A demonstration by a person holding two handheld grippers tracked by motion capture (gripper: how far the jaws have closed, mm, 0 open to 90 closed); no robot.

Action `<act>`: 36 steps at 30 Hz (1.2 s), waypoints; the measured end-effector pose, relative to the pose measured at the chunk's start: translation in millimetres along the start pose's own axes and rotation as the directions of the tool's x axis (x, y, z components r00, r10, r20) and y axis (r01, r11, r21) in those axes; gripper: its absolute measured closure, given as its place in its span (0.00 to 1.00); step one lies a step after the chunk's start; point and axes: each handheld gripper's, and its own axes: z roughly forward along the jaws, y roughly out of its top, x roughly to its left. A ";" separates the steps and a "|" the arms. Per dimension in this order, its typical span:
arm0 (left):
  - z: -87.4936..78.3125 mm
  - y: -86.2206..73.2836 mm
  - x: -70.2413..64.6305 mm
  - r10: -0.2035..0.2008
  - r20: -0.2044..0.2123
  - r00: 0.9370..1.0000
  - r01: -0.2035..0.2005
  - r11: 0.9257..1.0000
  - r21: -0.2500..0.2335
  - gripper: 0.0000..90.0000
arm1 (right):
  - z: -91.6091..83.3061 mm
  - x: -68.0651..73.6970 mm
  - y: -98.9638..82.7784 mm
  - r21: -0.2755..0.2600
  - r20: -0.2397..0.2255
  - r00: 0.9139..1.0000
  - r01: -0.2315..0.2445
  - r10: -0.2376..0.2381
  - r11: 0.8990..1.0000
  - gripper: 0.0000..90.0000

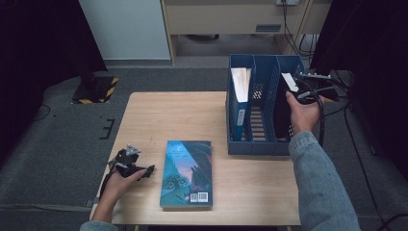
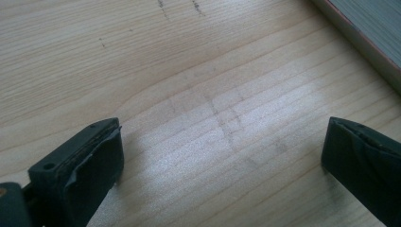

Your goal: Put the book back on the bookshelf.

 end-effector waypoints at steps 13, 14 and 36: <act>0.2 -0.1 -0.4 -0.005 -0.001 1.000 0.005 1.000 -0.004 0.00 | 6.9 3.6 -4.1 -0.012 0.036 0.999 0.003 -0.002 1.000 0.59; -0.1 -0.1 -0.1 0.000 0.000 1.000 0.000 1.000 0.000 0.00 | 7.1 3.5 -4.8 -0.013 0.036 0.999 0.005 -0.005 1.000 0.59; -0.2 0.0 -0.4 -0.002 -0.002 1.000 0.002 1.000 0.002 0.00 | 6.2 4.0 -15.5 0.003 -0.025 1.000 -0.014 0.015 1.000 0.52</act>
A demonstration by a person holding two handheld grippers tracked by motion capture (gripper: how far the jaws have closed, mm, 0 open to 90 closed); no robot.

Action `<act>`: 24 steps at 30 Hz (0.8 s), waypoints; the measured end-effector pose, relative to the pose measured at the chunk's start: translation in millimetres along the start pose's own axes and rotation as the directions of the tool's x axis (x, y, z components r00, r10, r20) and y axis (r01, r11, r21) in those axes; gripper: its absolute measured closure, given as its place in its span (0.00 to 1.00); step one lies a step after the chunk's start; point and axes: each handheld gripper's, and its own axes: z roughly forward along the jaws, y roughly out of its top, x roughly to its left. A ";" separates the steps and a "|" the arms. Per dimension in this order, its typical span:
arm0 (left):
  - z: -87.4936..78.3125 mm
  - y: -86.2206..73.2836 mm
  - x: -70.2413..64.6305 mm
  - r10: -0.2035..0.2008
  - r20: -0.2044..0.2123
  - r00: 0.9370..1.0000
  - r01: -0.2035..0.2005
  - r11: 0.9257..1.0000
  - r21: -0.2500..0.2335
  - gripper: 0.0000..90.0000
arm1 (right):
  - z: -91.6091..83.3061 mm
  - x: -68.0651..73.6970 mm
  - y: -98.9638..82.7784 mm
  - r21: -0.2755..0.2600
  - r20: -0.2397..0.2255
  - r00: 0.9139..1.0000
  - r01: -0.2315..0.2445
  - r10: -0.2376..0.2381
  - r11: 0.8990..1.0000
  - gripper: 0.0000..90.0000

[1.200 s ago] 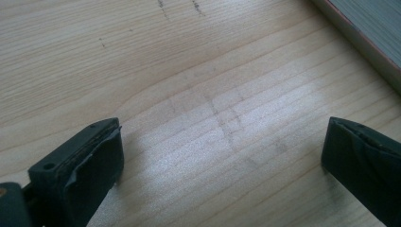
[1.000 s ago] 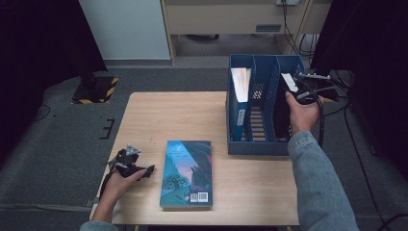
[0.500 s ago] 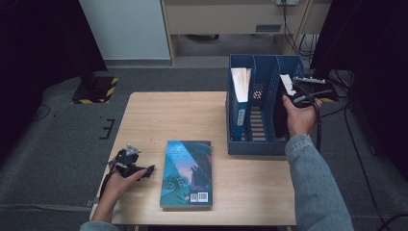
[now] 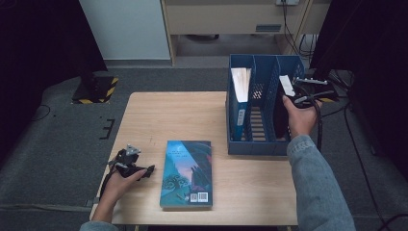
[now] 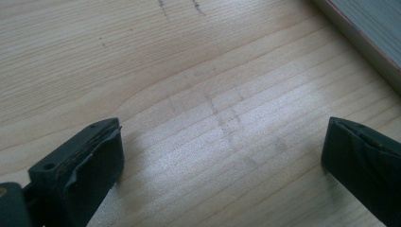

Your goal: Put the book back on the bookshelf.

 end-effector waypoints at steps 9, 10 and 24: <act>0.0 0.1 0.0 0.000 0.000 1.000 0.000 1.000 0.001 0.00 | -4.6 -3.4 2.8 -0.023 -0.053 0.996 -0.072 0.070 0.997 0.45; 0.0 0.1 0.0 0.000 0.000 1.000 0.000 1.000 0.001 0.00 | -5.0 -4.2 2.9 -0.027 -0.060 0.996 -0.072 0.070 0.997 0.44; 0.3 0.5 -0.3 -0.001 0.000 1.000 0.001 1.000 0.001 0.00 | -9.0 0.9 1.2 -0.031 -0.103 0.992 -0.079 0.075 0.996 0.41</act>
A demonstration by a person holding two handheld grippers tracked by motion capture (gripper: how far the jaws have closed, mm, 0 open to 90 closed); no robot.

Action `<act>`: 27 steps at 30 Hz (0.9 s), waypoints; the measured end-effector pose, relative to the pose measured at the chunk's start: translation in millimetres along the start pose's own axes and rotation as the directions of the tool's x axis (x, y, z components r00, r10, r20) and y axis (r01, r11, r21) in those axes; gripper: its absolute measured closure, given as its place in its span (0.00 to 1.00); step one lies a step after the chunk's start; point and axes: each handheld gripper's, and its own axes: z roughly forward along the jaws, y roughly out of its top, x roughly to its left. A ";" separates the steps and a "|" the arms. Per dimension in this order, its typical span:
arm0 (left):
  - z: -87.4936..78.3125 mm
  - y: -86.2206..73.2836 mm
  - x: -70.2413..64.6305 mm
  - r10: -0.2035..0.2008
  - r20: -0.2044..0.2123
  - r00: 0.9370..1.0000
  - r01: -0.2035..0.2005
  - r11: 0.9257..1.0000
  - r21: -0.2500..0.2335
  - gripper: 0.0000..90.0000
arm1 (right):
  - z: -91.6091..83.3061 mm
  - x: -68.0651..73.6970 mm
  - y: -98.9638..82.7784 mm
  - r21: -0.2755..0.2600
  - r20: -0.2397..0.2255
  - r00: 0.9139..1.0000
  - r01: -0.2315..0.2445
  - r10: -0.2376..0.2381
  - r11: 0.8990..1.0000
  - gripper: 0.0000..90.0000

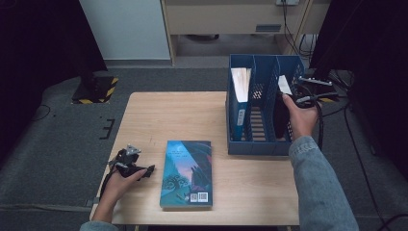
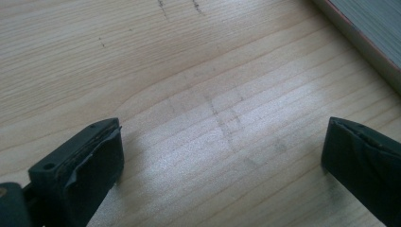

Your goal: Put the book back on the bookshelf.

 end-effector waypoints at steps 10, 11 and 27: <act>0.0 0.0 -0.1 0.000 0.000 1.000 0.000 1.000 -0.001 0.00 | -1.2 -5.7 -4.0 0.014 -0.033 0.999 -0.010 0.010 1.000 0.30; 0.0 -0.1 -0.1 -0.001 0.000 1.000 0.001 1.000 -0.001 0.00 | -1.7 -5.5 -4.1 0.013 -0.034 0.999 -0.009 0.009 1.000 0.27; 0.5 0.1 -1.5 -0.003 -0.001 1.000 0.003 1.000 -0.004 0.00 | -30.2 -5.4 -11.8 -0.002 -0.023 0.995 0.094 -0.094 0.996 0.10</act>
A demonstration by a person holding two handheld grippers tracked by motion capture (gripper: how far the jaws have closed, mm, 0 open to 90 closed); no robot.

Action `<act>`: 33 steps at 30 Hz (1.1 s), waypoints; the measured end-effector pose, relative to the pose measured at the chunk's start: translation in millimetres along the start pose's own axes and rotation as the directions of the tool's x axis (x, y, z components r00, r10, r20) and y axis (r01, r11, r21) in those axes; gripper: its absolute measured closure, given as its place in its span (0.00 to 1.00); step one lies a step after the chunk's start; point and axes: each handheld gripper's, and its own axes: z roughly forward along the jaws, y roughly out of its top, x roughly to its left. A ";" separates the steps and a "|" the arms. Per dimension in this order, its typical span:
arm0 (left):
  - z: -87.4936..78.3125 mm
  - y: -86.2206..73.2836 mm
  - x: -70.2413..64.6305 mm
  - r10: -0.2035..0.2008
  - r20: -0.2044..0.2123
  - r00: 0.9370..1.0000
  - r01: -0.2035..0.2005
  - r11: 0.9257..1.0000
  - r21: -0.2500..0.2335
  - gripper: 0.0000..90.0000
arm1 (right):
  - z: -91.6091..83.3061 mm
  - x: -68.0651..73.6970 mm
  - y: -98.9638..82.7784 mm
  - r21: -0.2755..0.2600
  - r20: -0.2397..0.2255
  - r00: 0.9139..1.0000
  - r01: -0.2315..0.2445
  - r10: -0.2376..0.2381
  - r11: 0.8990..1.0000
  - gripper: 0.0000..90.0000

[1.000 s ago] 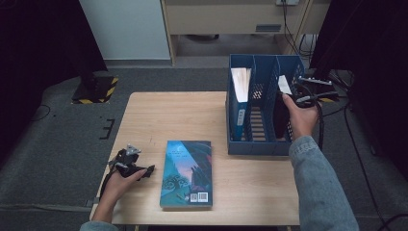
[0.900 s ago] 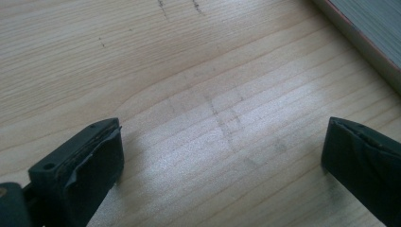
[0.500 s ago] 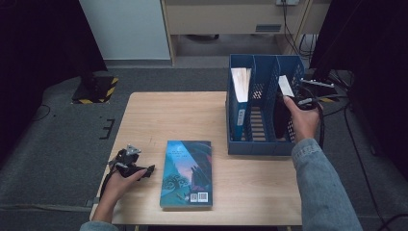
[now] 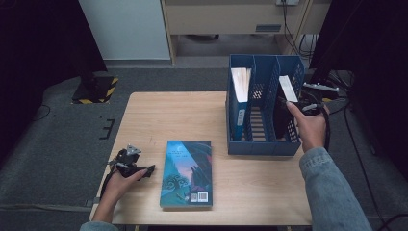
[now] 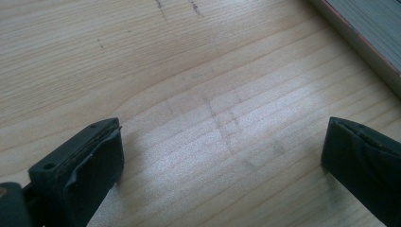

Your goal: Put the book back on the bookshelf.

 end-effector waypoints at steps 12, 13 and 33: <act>0.4 0.4 -1.1 0.001 -0.001 1.000 -0.001 1.000 0.000 0.00 | -30.6 0.2 -22.3 0.014 -0.030 0.998 0.062 -0.062 0.998 0.08; 0.5 0.4 -1.2 0.001 -0.001 1.000 -0.001 1.000 -0.001 0.00 | -32.9 0.9 -24.5 0.019 -0.038 0.998 0.060 -0.059 0.998 0.08; 1.1 3.0 -7.1 0.007 0.003 1.000 -0.007 1.000 0.015 0.00 | -69.1 60.5 -58.6 0.018 -0.238 0.965 0.117 -0.109 0.993 0.21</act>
